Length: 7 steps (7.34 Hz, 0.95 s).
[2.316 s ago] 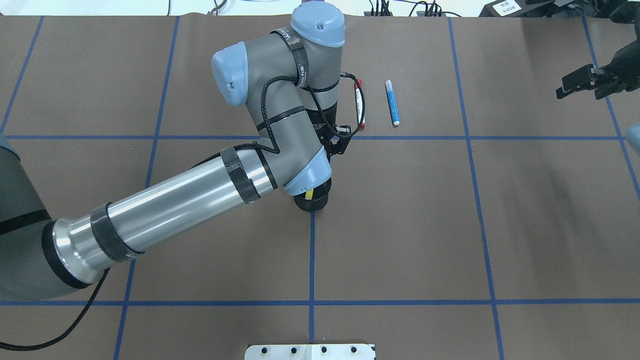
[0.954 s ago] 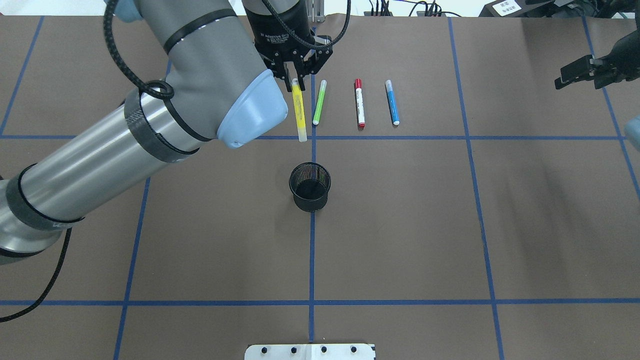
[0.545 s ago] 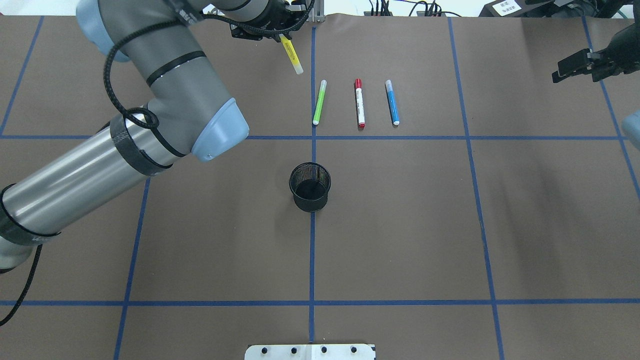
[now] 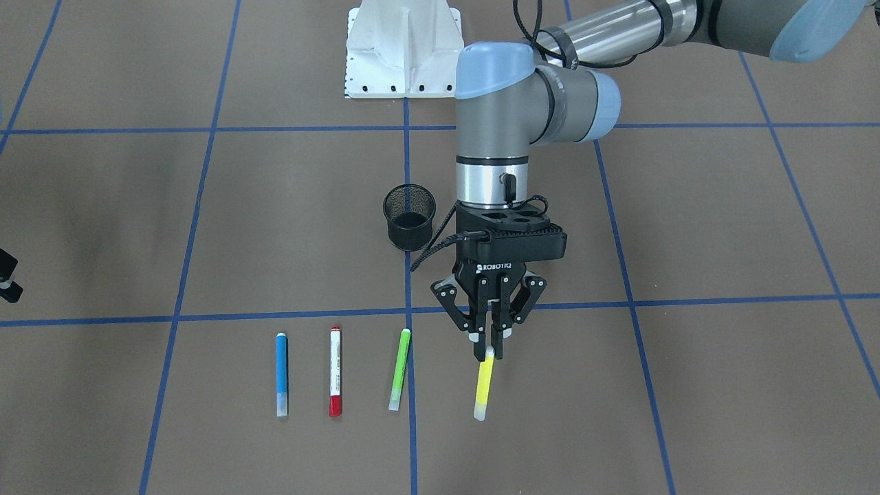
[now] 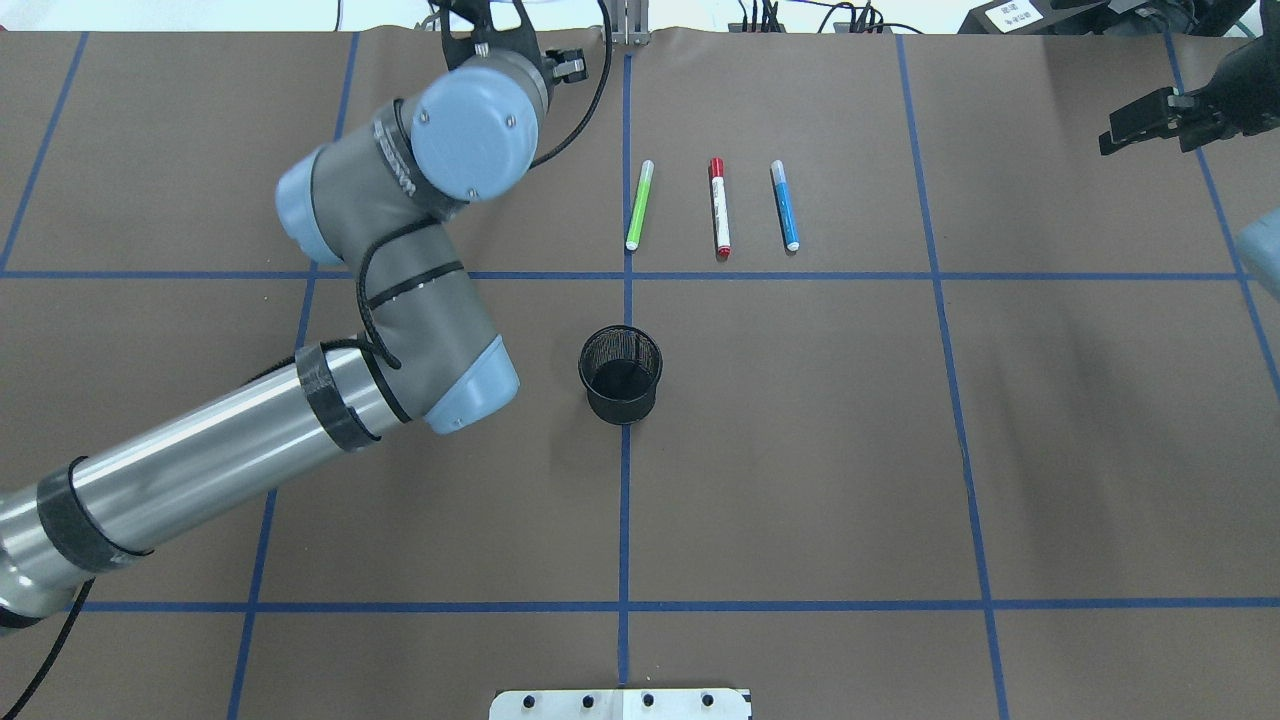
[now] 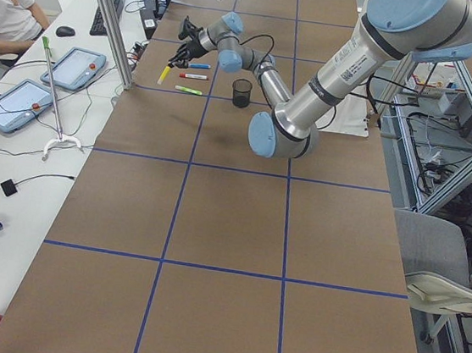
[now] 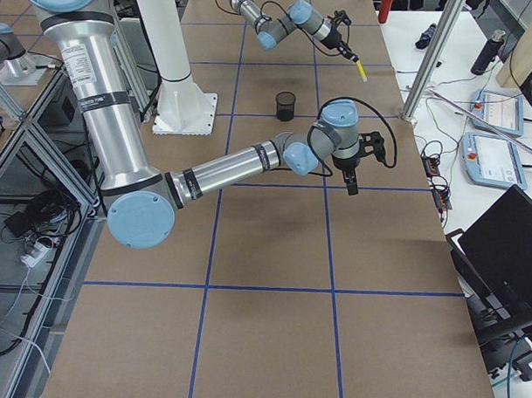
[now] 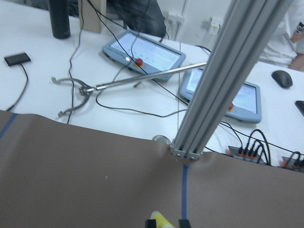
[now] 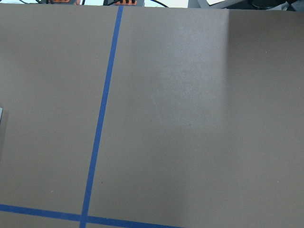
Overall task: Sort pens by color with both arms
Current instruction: 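Lower the yellow highlighter onto the table and release it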
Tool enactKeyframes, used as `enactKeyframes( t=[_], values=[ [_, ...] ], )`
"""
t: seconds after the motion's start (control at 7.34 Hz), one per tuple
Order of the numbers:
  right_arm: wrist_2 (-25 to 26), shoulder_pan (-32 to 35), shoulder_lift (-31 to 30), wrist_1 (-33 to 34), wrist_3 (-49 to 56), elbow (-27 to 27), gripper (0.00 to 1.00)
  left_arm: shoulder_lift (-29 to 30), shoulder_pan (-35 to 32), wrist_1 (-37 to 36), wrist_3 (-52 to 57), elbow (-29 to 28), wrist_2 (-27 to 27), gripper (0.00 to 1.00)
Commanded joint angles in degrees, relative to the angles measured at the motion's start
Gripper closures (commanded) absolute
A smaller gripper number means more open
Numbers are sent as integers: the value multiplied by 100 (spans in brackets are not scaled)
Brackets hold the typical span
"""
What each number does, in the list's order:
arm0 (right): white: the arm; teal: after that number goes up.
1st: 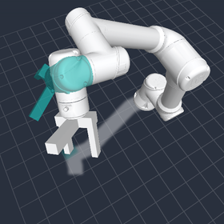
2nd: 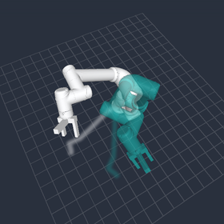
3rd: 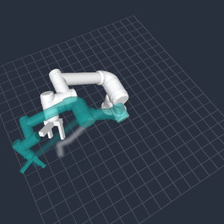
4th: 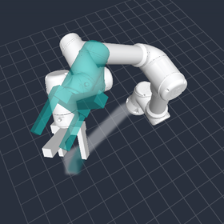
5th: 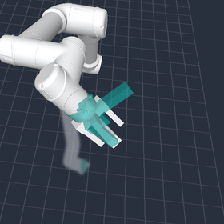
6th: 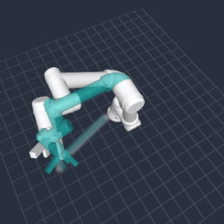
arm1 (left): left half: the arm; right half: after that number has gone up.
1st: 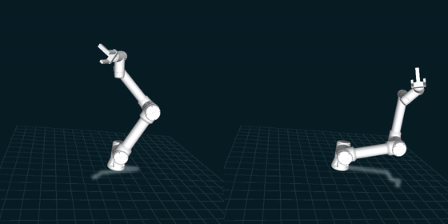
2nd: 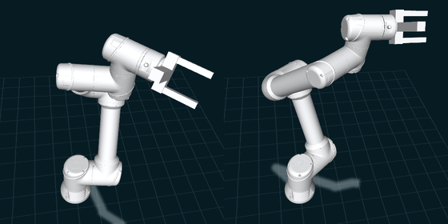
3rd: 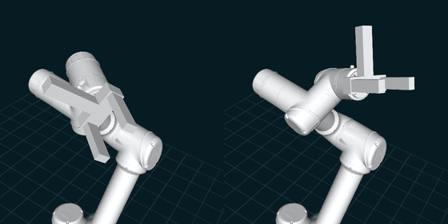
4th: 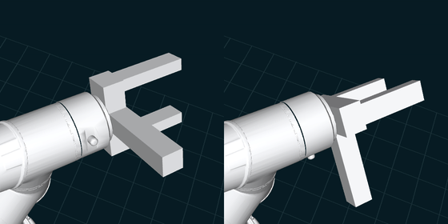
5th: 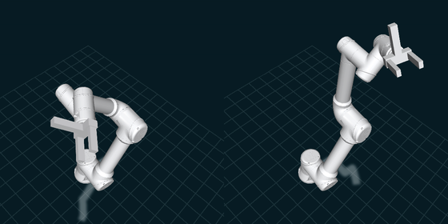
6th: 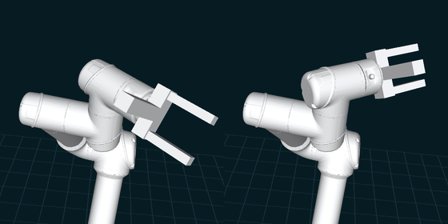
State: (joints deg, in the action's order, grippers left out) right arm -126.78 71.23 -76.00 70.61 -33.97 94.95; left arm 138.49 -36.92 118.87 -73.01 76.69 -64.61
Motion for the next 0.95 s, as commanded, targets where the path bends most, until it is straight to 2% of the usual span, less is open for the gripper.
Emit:
enactKeyframes(
  t=[0.0, 0.68, 0.82],
  values=[
    [4, -13, 24, -3, -4, -3, 1, -7, 274, 1785, 15, -1135, 581, 100],
    [4, -13, 24, -3, -13, -29, 1, -41, 422, 1798, 42, -1244, 387, 100],
    [4, -13, 24, -3, -4, -29, 1, -41, 449, 1798, 42, -1236, 387, 97]
  ],
)
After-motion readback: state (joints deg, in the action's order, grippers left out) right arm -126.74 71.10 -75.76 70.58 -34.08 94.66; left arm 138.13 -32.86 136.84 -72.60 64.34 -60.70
